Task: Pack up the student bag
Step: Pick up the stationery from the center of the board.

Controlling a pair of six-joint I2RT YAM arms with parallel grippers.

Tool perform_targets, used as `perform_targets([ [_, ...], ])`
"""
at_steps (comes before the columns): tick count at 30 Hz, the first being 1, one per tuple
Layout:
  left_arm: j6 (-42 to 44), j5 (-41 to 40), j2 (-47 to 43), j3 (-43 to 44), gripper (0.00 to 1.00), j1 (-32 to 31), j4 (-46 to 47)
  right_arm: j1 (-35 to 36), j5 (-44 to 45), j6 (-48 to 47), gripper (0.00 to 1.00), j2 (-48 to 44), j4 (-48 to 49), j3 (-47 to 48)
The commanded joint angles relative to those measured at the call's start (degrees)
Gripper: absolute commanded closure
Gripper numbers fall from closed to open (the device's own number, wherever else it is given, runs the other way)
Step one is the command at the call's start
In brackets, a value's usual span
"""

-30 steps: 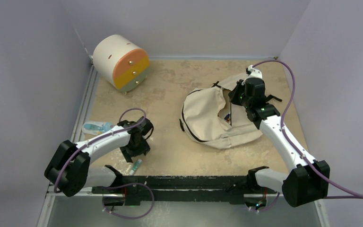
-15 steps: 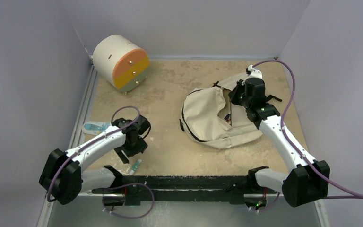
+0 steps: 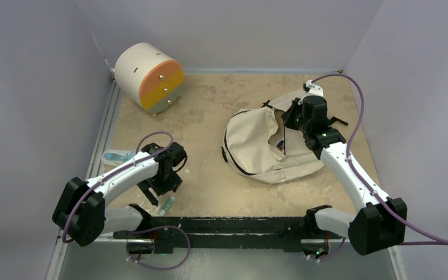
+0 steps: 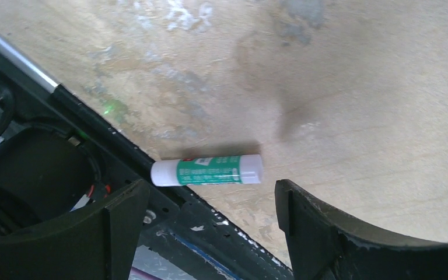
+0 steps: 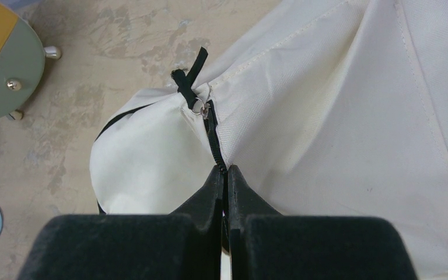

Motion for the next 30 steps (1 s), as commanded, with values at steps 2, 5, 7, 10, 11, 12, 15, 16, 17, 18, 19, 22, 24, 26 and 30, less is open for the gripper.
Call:
perform_targets([
  [2,6.9,2.0,-0.8,0.4,0.21,0.0,6.3,0.2,-2.4,0.9,1.00,-1.0,4.2,2.0],
  [5,6.7,2.3,-2.0,-0.5,0.21,0.0,6.8,0.2,-2.5,0.9,1.00,-0.9,4.4,1.8],
  [7,6.1,1.9,-2.3,-0.6,0.21,-0.1,6.6,0.2,-2.7,1.0,1.00,-0.8,4.5,1.8],
  [10,4.1,1.3,-0.8,0.0,0.21,-0.1,5.6,0.2,-3.1,1.0,1.00,-0.5,4.5,2.1],
  [11,3.6,1.1,0.2,0.3,0.21,-0.1,5.2,0.2,-3.1,1.0,1.00,-0.5,4.5,2.2],
  [12,3.4,1.0,1.4,0.8,0.21,-0.1,4.8,0.1,-3.1,0.9,1.00,-0.5,4.5,2.2],
  [15,3.5,0.8,5.2,1.8,0.21,-0.2,4.2,0.2,-2.9,0.9,1.00,-0.6,4.5,2.1],
  [16,3.9,0.8,5.9,2.0,0.21,-0.4,4.1,0.2,-2.9,0.9,1.00,-0.6,4.3,2.0],
  [17,4.4,0.7,6.2,2.1,0.22,-0.7,4.4,0.2,-2.9,0.9,1.00,-0.7,4.4,1.9],
  [18,5.4,0.6,6.2,1.9,0.22,-1.0,5.1,0.2,-2.9,0.9,1.00,-0.7,4.4,1.8],
  [19,6.0,0.6,6.0,1.8,0.23,-1.4,5.7,0.1,-2.9,0.9,1.00,-0.8,4.6,1.6],
  [22,7.7,0.7,4.8,0.8,0.24,-2.4,7.8,0.2,-2.9,1.0,1.00,-0.8,4.8,1.4],
  [24,8.5,0.9,4.5,0.4,0.25,-2.7,8.7,0.2,-2.9,1.0,1.00,-0.8,4.8,1.3],
  [26,9.0,1.1,4.7,0.2,0.25,-2.9,9.4,0.2,-2.9,1.1,1.00,-0.8,4.8,1.4],
  [30,9.9,2.0,6.1,-0.6,0.25,-3.6,11.2,0.2,-2.9,1.1,1.00,-0.9,4.6,1.4],
])
